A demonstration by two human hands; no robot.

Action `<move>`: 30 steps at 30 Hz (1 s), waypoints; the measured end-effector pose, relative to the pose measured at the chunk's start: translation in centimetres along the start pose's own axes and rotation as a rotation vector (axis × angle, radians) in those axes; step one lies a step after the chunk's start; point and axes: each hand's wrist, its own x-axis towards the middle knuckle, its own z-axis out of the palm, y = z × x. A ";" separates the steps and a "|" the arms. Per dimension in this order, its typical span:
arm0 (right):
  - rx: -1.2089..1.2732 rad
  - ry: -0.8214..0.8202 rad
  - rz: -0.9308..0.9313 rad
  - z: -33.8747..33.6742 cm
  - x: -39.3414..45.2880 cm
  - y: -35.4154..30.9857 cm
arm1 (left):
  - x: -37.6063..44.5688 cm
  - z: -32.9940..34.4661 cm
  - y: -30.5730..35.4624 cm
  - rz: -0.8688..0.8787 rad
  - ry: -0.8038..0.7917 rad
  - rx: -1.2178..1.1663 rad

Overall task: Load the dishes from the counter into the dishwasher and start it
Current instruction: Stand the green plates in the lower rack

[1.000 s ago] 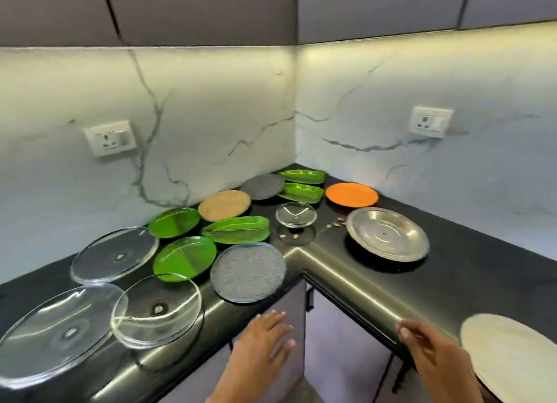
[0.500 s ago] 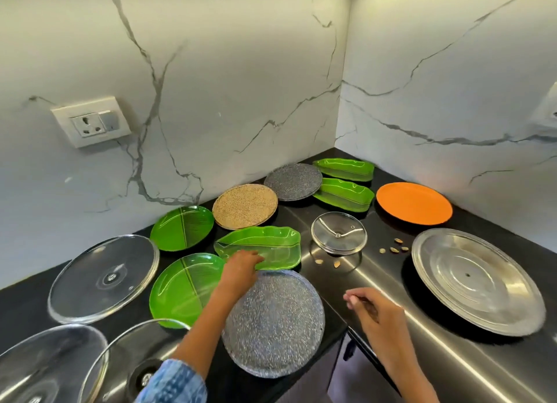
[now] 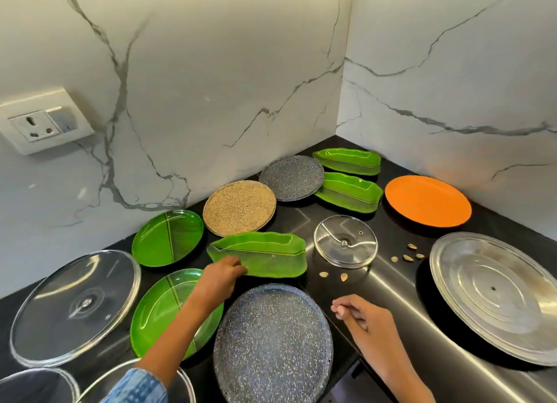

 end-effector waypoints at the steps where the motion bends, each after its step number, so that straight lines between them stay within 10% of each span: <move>1: -0.002 0.007 -0.002 -0.2 -0.2 0.2 | 0.0 -0.5 0.2 0.000 0.075 -0.009; 8: 0.019 0.110 0.007 -2.5 -4.0 1.3 | -1.1 -7.1 4.0 0.001 0.343 -0.080; 18: -0.048 0.426 0.045 -9.2 -20.3 4.5 | -7.6 -11.7 18.6 0.375 0.293 -0.305; 30: -0.121 1.084 0.617 -11.2 -58.8 13.8 | -19.4 -5.0 50.3 1.254 -0.257 -0.575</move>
